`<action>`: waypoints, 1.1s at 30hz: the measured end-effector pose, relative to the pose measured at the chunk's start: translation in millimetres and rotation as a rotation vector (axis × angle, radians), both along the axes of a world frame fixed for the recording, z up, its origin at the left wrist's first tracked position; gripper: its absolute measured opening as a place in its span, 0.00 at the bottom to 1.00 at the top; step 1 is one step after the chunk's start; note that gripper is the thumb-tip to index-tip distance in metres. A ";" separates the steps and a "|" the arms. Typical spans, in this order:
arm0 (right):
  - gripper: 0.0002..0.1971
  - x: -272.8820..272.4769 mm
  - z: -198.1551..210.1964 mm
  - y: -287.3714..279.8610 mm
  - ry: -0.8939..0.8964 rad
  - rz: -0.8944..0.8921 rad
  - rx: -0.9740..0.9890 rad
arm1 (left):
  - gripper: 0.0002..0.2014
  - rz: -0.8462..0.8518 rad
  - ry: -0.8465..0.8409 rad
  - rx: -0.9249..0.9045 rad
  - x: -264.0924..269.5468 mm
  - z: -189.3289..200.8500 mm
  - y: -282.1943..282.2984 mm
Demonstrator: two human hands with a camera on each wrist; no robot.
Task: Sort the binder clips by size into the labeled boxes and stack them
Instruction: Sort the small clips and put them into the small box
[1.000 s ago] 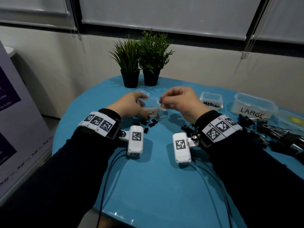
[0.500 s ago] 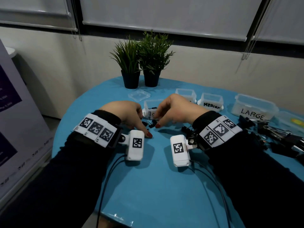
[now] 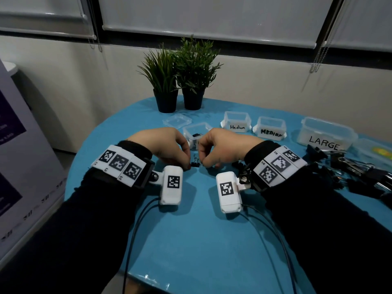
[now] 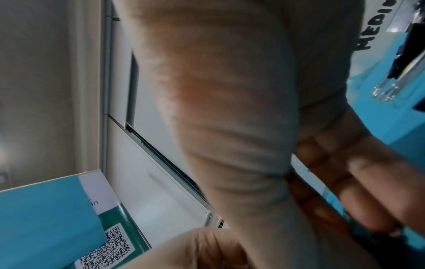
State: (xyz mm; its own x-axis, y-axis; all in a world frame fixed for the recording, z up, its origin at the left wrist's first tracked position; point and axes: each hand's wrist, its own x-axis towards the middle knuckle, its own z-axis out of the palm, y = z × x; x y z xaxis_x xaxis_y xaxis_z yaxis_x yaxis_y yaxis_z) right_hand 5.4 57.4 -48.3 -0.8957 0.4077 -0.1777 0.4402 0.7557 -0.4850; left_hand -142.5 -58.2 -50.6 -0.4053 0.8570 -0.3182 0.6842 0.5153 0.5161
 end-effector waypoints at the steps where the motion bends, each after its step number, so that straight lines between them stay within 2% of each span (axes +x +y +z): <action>1: 0.05 -0.3 -0.1 0.3 0.003 -0.007 -0.001 | 0.12 -0.001 -0.007 0.006 0.3 0.2 -0.3; 6: 0.01 -2.0 0.6 1.6 0.077 -0.070 -0.053 | 0.06 0.010 -0.037 0.056 -2.7 2.2 -3.3; 9: 0.02 -2.5 4.3 2.3 0.144 -0.138 -0.105 | 0.05 0.016 -0.042 0.072 -6.7 1.6 -4.3; 11: 0.05 -4.7 6.8 5.0 0.317 -0.204 -0.211 | 0.05 0.013 -0.058 0.100 -7.5 1.7 -4.8; 14: 0.04 -7.5 8.9 9.5 0.690 -0.325 -0.444 | 0.04 0.012 -0.099 0.162 -8.5 2.7 -5.5; 16: 0.10 -7.8 4.9 12.9 0.776 -0.301 -0.508 | 0.04 0.016 -0.177 0.228 -9.1 3.0 -6.5; 19: 0.15 -7.5 -2.6 16.5 0.685 -0.234 -0.380 | 0.06 0.016 -0.357 0.421 -8.7 5.8 -8.2; 23: 0.07 -2.1 3.5 13.6 0.607 -0.186 -0.224 | 0.06 0.123 -0.527 0.833 -8.5 8.3 1.2; 25: 0.06 0.0 6.4 5.2 0.380 -0.049 -0.206 | 0.04 0.167 -0.450 0.936 -10.2 1.0 11.8; 27: 0.13 -0.6 4.3 -1.0 0.131 0.063 -0.122 | 0.05 0.119 -0.302 0.858 -10.7 -7.8 19.2; 28: 0.15 -1.7 2.4 -1.7 0.067 0.083 -0.086 | 0.07 0.076 -0.238 0.796 -11.2 -11.0 20.9; 30: 0.15 -2.5 -0.1 0.5 0.046 0.074 -0.078 | 0.08 0.005 -0.137 0.725 -12.2 -12.1 20.2; 33: 0.10 0.0 -1.3 3.5 0.070 0.057 -0.116 | 0.08 -0.024 -0.008 0.723 -12.0 -8.0 15.7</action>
